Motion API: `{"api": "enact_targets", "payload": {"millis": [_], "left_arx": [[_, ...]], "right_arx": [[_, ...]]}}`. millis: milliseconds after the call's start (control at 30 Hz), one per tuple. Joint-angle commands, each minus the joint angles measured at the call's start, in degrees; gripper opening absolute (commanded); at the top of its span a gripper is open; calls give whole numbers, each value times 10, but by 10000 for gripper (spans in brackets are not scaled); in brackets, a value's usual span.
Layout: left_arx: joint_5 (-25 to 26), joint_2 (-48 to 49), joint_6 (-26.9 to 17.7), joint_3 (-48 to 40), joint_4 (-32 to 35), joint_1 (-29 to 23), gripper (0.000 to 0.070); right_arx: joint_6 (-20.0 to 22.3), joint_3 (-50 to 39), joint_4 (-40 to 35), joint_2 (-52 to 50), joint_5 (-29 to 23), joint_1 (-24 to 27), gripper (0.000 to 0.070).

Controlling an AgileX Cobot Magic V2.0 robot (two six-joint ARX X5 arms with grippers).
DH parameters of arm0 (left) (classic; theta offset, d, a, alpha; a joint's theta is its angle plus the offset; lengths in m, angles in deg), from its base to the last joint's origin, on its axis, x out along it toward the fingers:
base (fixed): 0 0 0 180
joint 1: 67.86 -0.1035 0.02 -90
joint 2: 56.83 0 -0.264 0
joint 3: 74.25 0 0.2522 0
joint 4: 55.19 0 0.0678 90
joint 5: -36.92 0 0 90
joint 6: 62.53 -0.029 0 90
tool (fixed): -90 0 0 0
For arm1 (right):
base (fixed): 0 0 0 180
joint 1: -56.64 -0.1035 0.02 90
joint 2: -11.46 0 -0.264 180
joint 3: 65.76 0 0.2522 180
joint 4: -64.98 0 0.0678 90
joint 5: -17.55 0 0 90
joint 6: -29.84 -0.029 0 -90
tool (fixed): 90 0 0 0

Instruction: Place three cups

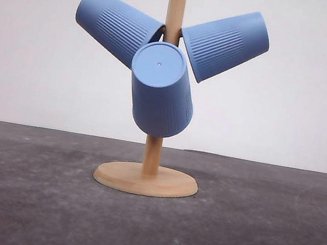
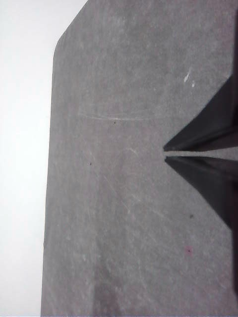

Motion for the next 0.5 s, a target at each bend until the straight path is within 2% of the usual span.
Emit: {"api": "enact_targets", "payload": {"millis": [0, 467], "left_arx": [[-1, 0, -8, -8, 7, 0, 0], [-1, 0, -8, -8, 7, 0, 0]], "right_arx": [[-7, -1, -5, 0, -2, 1, 15], [-7, -1, -5, 0, -2, 1, 15]]}}
